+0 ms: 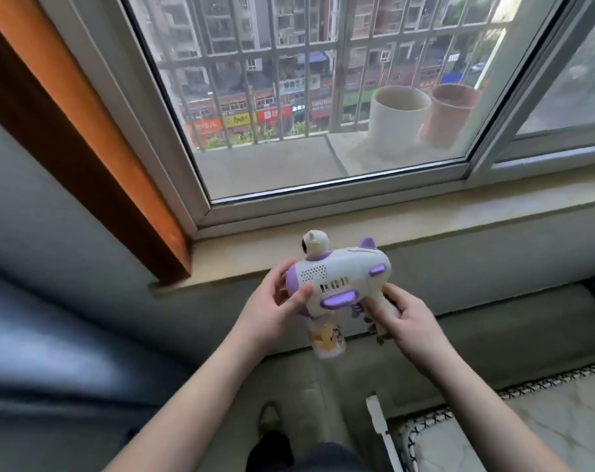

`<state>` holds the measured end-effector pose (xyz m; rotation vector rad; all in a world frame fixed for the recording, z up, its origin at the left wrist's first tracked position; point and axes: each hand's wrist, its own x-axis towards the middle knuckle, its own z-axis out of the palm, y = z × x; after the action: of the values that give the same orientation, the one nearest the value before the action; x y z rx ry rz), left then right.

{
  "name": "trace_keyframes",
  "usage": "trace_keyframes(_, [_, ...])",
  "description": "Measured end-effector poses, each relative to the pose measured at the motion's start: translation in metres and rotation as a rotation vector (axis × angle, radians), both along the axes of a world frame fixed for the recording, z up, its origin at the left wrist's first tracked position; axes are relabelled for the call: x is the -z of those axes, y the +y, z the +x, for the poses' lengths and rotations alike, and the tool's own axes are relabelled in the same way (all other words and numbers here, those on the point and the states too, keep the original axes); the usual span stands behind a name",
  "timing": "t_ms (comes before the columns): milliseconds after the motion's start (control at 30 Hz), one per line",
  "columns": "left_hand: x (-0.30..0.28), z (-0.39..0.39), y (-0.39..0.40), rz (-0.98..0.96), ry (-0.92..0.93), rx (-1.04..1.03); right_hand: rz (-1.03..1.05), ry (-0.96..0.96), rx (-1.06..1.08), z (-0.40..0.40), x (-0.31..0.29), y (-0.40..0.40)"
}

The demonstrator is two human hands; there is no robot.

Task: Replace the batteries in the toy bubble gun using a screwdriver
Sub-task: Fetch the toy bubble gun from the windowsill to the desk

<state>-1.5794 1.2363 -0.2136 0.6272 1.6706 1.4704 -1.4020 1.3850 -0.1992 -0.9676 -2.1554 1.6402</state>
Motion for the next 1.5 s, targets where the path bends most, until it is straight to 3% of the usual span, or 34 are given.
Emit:
trace_keyframes(400, [-0.01, 0.071, -0.112, 0.044, -0.022, -0.393, -0.093, 0.029, -0.398, -0.007, 0.001, -0.047])
trace_keyframes(667, [-0.019, 0.113, -0.211, 0.099, 0.005, -0.757, -0.021, 0.06, -0.727, -0.038, 0.006, -0.128])
trace_keyframes(933, [-0.022, 0.192, -0.331, 0.147, 0.076, -1.079, 0.043, 0.058, -1.022, -0.027, -0.009, -0.254])
trace_keyframes(1267, [-0.033, 0.34, -0.501, 0.146, 0.153, -1.399, 0.039, 0.088, -1.305, 0.06, -0.028, -0.448])
trace_keyframes(1500, [-0.044, 0.42, -0.578, 0.131, 0.163, -1.648, 0.057, 0.121, -1.497, 0.1, -0.042, -0.557])
